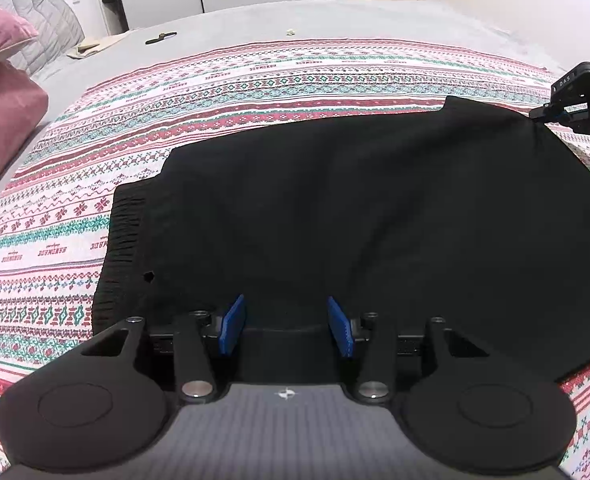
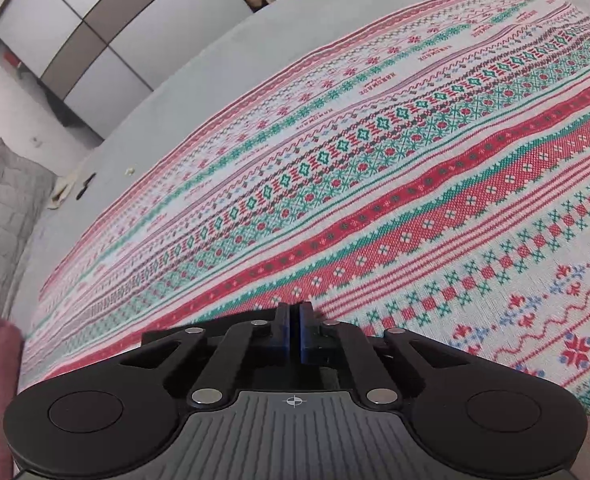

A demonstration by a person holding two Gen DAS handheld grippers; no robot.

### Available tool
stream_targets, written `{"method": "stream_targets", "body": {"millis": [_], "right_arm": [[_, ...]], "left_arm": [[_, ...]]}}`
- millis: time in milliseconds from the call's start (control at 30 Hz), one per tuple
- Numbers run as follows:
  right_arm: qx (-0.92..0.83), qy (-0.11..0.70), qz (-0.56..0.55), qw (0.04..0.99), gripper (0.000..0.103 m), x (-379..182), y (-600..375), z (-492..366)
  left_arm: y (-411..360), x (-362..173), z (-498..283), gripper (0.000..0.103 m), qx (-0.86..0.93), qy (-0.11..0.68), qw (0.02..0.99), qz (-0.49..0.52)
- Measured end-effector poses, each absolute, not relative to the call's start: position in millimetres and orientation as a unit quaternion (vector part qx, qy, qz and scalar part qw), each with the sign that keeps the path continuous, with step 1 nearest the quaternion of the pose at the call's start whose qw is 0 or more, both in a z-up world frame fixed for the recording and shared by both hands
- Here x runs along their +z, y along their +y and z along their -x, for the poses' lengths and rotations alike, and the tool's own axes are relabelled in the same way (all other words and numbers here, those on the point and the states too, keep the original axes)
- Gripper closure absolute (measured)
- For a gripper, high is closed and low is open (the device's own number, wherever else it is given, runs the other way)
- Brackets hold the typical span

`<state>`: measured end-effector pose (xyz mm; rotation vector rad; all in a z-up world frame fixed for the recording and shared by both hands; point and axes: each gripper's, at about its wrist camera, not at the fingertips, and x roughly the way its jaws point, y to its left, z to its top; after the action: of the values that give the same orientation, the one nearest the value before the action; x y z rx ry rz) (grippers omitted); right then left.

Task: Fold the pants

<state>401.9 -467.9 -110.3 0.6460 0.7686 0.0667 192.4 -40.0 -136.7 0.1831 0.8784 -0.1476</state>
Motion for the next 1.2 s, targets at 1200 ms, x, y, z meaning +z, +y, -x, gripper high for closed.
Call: {"method": "stream_targets", "body": {"millis": [1200], "right_arm": [[0.211, 0.459, -0.053, 0.861, 0.067, -89.4, -314.7, -236.4]], "left_arm": [[6.1, -107.8, -168.9, 0.031, -0.107, 0.46, 0.88, 0.054]]}}
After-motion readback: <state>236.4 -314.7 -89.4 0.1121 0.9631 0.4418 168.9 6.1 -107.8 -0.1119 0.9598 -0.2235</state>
